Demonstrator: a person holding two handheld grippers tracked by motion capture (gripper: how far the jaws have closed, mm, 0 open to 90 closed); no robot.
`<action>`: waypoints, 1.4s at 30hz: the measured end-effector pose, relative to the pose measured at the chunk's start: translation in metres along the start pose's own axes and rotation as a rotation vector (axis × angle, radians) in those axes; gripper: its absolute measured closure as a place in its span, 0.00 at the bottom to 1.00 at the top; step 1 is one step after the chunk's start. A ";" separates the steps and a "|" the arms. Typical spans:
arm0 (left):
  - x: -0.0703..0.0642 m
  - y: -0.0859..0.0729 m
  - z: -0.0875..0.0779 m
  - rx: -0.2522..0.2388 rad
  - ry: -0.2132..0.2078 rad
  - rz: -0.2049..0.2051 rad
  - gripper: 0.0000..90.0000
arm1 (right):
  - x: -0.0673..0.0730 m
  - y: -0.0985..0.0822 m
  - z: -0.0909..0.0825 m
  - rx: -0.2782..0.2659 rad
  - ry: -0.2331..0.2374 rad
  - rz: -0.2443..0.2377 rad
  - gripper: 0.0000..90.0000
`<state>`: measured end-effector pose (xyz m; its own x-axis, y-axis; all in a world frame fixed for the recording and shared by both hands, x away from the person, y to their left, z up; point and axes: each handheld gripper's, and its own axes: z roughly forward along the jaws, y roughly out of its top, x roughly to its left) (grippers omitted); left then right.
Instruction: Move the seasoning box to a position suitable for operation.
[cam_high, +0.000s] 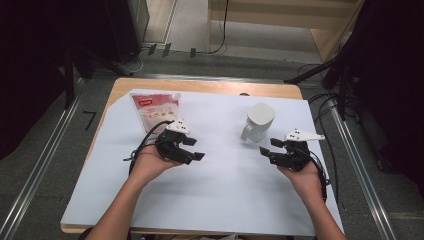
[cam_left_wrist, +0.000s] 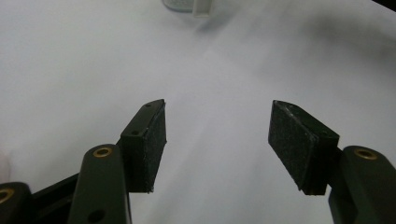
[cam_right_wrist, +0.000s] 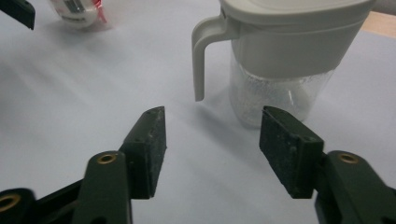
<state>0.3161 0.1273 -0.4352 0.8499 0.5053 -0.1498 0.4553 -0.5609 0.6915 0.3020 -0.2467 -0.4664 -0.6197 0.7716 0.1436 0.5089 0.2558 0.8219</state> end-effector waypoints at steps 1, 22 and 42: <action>0.000 0.000 0.000 -0.002 0.001 -0.004 0.42 | -0.002 0.003 0.000 -0.003 -0.005 0.008 0.40; 0.001 -0.005 -0.004 -0.004 0.011 -0.010 0.41 | -0.037 0.017 0.034 -0.012 -0.052 0.035 0.17; -0.002 -0.008 -0.008 -0.032 0.030 0.014 0.42 | -0.047 0.019 0.073 -0.033 -0.080 -0.012 0.15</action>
<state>0.3086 0.1367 -0.4348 0.8478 0.5168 -0.1192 0.4341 -0.5471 0.7157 0.3841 -0.2359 -0.4979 -0.5752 0.8131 0.0897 0.4810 0.2475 0.8411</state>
